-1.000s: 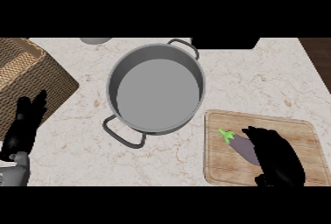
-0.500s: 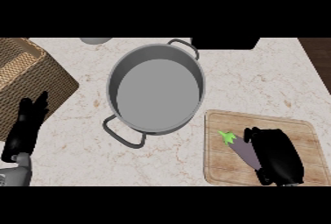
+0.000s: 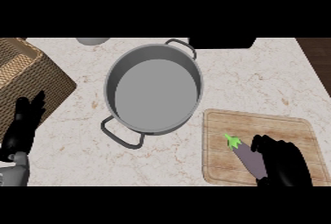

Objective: Pick the eggplant from the cutting board and place it in the pot

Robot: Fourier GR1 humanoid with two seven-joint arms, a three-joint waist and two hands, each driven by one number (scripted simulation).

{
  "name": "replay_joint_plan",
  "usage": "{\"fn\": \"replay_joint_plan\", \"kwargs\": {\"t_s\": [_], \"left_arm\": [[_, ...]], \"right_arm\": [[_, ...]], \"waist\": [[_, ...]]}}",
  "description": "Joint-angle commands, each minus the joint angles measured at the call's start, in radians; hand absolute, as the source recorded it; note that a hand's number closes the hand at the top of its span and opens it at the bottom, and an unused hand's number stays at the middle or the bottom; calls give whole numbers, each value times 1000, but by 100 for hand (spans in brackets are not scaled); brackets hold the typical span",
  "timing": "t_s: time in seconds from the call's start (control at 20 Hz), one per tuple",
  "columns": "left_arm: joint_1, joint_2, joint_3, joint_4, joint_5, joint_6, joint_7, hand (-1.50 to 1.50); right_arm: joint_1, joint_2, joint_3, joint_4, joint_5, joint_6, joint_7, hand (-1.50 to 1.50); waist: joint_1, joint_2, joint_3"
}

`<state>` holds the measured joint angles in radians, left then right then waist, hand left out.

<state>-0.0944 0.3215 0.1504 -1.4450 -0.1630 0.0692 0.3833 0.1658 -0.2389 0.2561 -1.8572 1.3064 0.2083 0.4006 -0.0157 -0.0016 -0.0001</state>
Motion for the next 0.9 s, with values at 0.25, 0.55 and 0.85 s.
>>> {"fn": "replay_joint_plan", "kwargs": {"t_s": [0.25, 0.55, 0.85], "left_arm": [[31, -10, 3, -9, 6, -17, -5, 0], [-20, -13, 0, 12, -3, -11, 16, 0], [-32, -25, -32, -49, -33, 1, 70, 0]], "right_arm": [[70, 112, -18, -332, 67, 133, 298, 150], [-44, 129, 59, -549, 131, 53, 283, 150], [-264, 201, 180, -625, 213, 73, 323, 150]], "waist": [[9, -3, -1], [7, -5, -2], [24, -2, -1]]}}
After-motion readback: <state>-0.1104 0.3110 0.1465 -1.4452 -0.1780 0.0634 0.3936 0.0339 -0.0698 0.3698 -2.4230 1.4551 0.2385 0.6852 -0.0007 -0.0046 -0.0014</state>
